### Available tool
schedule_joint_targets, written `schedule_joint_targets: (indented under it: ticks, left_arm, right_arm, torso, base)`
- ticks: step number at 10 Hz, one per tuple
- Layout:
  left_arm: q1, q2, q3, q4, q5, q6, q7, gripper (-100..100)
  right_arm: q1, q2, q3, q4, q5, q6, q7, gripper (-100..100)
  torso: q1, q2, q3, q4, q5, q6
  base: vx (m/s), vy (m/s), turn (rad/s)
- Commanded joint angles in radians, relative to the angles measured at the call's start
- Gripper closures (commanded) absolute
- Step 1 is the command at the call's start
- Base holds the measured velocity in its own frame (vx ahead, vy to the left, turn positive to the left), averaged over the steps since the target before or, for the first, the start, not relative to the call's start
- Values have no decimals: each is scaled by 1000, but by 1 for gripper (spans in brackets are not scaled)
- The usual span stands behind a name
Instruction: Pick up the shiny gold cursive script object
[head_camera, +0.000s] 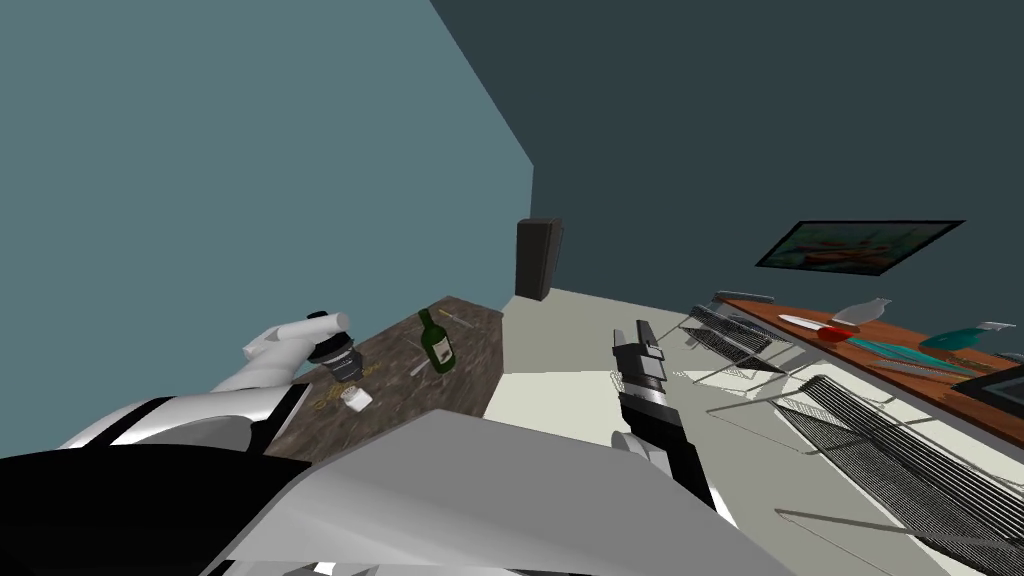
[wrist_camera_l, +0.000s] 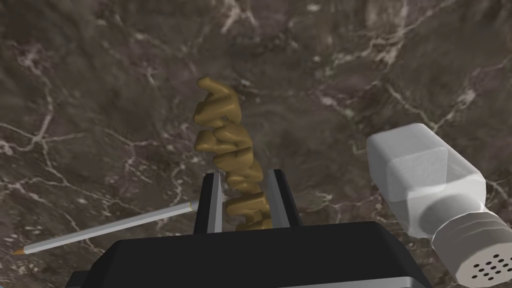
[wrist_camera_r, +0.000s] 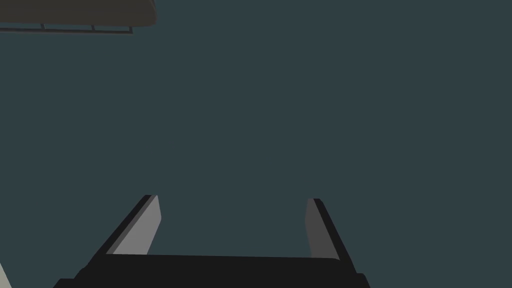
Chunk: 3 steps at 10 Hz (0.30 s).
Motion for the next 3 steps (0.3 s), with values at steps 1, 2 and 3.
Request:
schedule_joint_targets:
  ticks: [1,2,3]
  left_arm:
    - [1,-2,-13,-30,7,17,49,100]
    - [3,-1,-7,-21,4,9,28,100]
    - [3,-2,-8,-24,5,12,34,0]
  right_arm:
    - [0,0,0,0,0,0,0,0]
    - [0,0,0,0,0,0,0,0]
    - [0,0,0,0,0,0,0,0]
  torso:
    - [0,0,0,0,0,0]
    - [-1,0,0,0,0,0]
    - [-3,-3,-1,-1,0,-1]
  base:
    - [-111,42,-110]
    - [-47,15,-30]
    - [-9,3,6]
